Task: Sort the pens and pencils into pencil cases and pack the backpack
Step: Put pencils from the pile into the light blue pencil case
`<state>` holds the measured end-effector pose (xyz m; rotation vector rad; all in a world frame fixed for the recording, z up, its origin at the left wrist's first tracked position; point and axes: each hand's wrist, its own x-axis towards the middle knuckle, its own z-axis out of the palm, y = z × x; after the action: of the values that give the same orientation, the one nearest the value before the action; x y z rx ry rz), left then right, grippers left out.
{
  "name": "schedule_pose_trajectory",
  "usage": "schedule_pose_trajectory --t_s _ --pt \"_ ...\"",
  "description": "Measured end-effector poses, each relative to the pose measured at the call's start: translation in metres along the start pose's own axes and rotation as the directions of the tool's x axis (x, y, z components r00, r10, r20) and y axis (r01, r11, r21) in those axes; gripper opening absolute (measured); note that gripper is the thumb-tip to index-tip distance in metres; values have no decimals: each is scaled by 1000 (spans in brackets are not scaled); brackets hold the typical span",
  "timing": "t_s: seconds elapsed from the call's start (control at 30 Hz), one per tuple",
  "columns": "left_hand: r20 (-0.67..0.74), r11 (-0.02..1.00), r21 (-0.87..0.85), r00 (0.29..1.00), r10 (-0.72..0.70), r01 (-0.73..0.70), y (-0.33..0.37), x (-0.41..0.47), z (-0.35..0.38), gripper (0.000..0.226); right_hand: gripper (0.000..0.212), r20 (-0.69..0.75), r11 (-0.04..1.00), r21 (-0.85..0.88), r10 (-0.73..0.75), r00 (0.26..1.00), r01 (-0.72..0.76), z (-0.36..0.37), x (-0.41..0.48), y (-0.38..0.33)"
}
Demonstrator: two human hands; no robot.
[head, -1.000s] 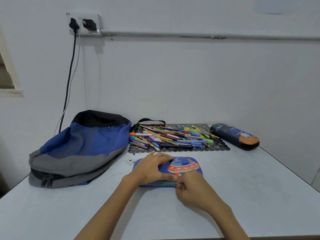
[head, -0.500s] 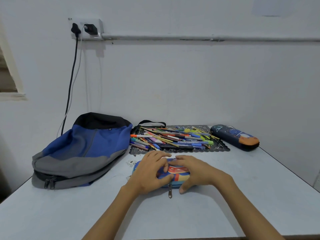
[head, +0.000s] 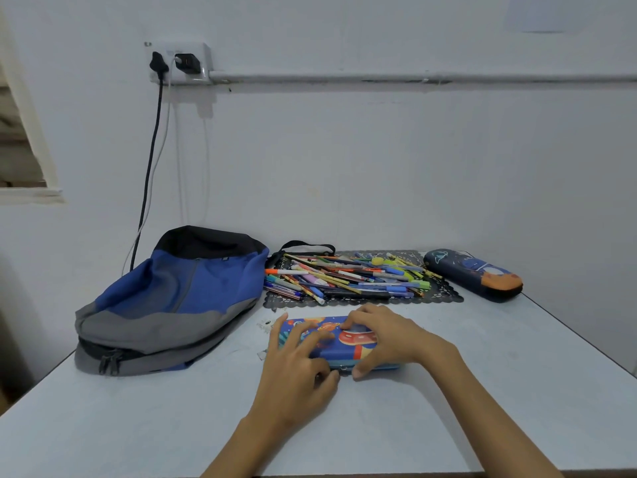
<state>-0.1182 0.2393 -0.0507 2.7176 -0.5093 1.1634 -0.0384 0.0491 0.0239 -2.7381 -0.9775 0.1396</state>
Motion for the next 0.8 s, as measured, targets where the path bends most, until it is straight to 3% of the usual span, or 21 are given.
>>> schedule_pose_trajectory --t_s 0.1,0.2,0.43,0.57,0.7,0.8 --pt "-66 998 61 998 8 -4 3 2 -5 31 72 2 1000 -3 6 1000 -6 1 1 -1" --pt "-48 992 122 999 -18 24 13 9 -6 33 73 5 1000 -6 14 1000 -13 1 1 -2" --pt "6 999 -40 1000 16 -16 10 9 -6 16 72 2 1000 14 9 1000 -9 1 1 -1" --pt "0 993 -16 994 113 -113 8 8 -15 12 73 18 1000 8 17 1000 -17 -1 1 -3" --pt "65 999 -29 997 39 -37 4 8 -17 28 74 17 1000 5 19 1000 -19 -2 1 -3" --pt "52 1000 11 999 -17 16 -9 -3 -23 17 73 24 1000 4 16 1000 -16 -3 1 -3"
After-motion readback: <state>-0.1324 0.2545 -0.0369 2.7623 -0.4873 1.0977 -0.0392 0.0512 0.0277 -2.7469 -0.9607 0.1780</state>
